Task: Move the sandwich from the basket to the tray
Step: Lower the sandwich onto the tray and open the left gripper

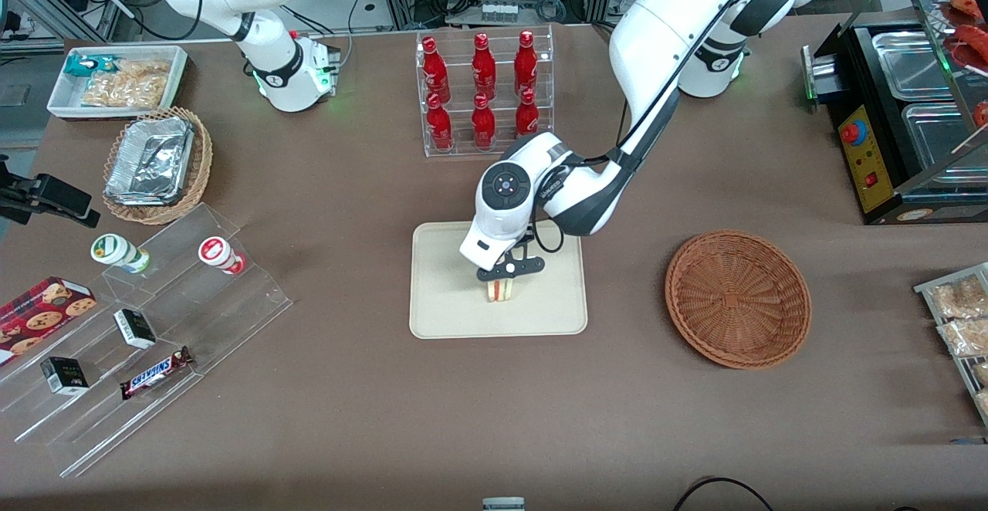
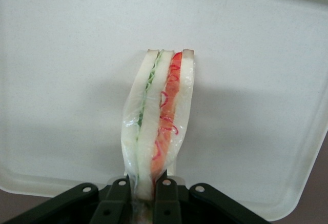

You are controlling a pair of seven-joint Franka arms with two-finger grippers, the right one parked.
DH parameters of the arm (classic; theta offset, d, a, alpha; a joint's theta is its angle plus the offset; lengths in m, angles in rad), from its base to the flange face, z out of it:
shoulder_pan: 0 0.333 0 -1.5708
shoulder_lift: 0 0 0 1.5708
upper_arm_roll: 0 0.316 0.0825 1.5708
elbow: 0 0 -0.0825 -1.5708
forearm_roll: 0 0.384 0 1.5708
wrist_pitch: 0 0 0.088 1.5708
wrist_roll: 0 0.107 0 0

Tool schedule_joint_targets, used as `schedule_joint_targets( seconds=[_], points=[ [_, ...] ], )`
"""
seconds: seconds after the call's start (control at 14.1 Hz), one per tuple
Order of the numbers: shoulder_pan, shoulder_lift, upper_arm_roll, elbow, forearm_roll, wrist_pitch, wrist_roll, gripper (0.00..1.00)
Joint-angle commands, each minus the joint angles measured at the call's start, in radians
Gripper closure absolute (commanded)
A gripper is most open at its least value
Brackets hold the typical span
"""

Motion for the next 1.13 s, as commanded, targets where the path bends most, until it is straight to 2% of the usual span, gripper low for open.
schedule_joint_targets(
  seconds=[0.0, 0.07, 0.14, 0.35, 0.57, 0.78, 1.06],
  points=[
    [-0.006, 0.011, 0.007, 0.03, 0.008, -0.003, 0.002, 0.45],
    [-0.006, 0.014, 0.007, 0.03, 0.017, -0.003, 0.006, 0.13],
    [-0.006, 0.015, 0.007, 0.027, 0.043, -0.003, 0.007, 0.0],
    [0.004, -0.001, 0.009, 0.033, 0.048, -0.009, 0.006, 0.0],
    [0.002, -0.107, 0.012, 0.017, 0.051, -0.041, -0.002, 0.0],
    [0.007, -0.193, 0.013, 0.029, 0.049, -0.194, 0.007, 0.0],
    [0.033, -0.273, 0.026, 0.029, 0.083, -0.31, -0.002, 0.0]
  ],
)
